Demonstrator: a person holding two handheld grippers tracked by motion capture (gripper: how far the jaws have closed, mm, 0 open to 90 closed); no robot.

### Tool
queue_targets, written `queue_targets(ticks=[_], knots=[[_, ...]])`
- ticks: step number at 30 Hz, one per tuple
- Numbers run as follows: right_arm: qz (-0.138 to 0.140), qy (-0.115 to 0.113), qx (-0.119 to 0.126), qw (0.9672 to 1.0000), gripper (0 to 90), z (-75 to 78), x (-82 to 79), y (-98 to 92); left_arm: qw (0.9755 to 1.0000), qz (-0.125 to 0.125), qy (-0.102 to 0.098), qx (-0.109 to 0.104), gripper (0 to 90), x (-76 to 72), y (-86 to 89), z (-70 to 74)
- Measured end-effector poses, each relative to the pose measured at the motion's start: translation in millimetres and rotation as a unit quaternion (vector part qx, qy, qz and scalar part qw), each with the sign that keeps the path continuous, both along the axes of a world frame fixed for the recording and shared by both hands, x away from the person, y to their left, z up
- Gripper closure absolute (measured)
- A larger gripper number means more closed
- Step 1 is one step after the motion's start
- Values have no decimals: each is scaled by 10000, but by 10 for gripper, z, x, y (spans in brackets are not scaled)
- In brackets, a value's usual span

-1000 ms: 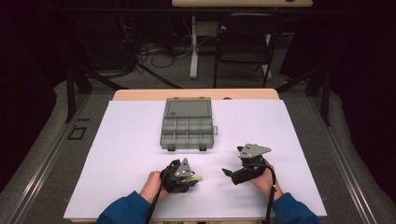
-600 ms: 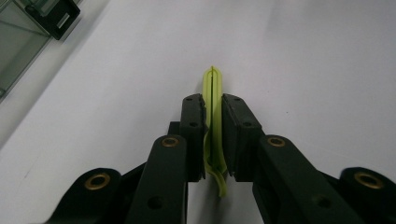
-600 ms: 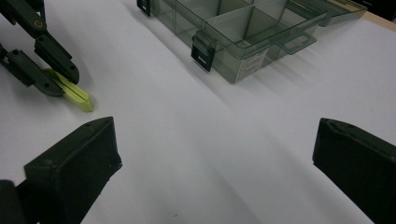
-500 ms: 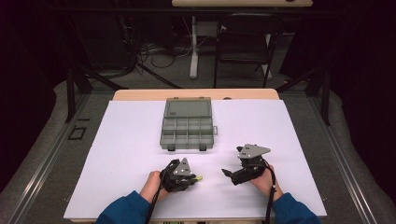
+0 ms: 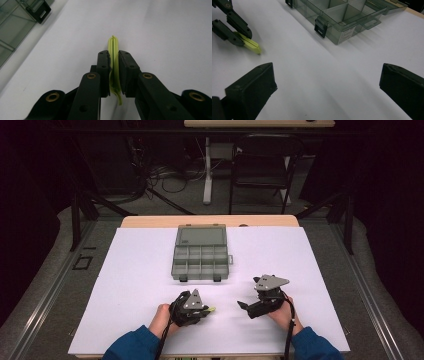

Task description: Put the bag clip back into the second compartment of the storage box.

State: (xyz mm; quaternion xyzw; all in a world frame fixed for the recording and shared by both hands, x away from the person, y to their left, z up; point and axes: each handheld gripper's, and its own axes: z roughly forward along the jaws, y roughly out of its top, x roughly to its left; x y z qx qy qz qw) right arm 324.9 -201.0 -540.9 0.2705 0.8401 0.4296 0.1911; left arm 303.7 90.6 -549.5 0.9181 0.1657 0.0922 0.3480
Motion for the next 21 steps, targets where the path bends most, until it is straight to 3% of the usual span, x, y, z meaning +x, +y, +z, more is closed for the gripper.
queue_targets(ticks=[21], knots=[[-18, 2, 40, 10000, 0, 0, -2, -7, 9990, 409, -194, -68, 796, 51, 161, 6]])
